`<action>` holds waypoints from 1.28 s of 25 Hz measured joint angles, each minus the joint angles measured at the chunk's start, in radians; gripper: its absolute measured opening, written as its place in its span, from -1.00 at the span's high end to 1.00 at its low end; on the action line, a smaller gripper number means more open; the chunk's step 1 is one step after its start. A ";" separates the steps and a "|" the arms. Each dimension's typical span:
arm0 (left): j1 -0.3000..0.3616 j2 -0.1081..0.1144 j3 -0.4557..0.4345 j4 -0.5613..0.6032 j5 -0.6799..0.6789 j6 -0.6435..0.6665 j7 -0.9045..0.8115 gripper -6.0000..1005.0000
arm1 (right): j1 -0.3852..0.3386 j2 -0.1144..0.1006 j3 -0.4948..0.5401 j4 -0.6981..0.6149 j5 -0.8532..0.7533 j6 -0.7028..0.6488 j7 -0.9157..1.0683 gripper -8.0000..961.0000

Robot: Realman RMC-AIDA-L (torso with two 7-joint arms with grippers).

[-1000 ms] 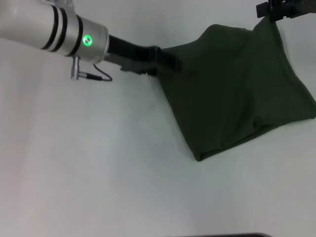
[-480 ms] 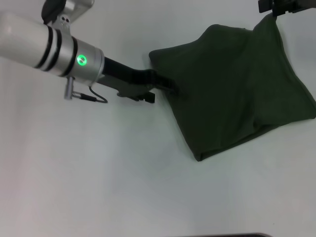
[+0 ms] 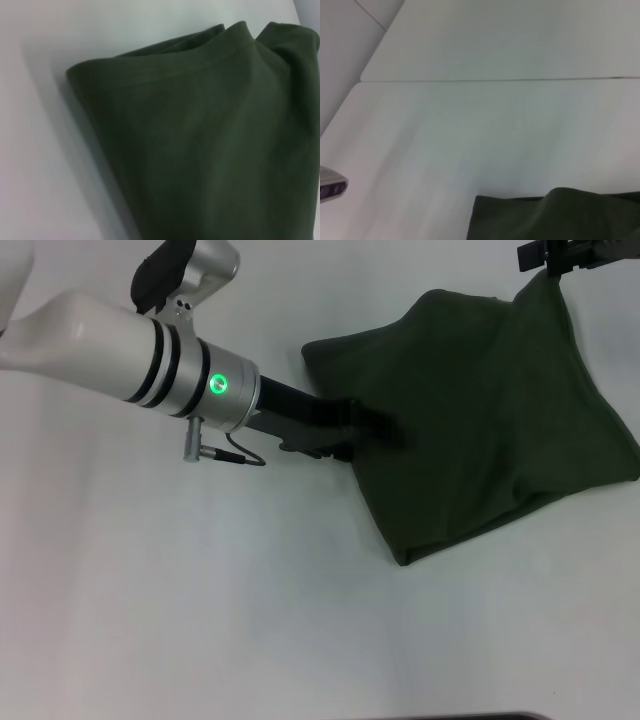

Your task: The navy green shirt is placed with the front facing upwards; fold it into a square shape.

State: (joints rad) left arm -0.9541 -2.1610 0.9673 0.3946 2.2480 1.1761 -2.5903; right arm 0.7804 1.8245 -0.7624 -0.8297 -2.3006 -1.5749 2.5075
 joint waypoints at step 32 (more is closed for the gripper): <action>-0.008 0.004 0.055 0.048 -0.004 0.033 0.099 0.78 | 0.020 0.035 -0.003 0.011 -0.037 0.034 0.008 -0.26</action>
State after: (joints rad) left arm -0.9624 -2.1570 1.0222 0.4422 2.2438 1.2092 -2.4917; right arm 0.8005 1.8596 -0.7659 -0.8184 -2.3373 -1.5411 2.5156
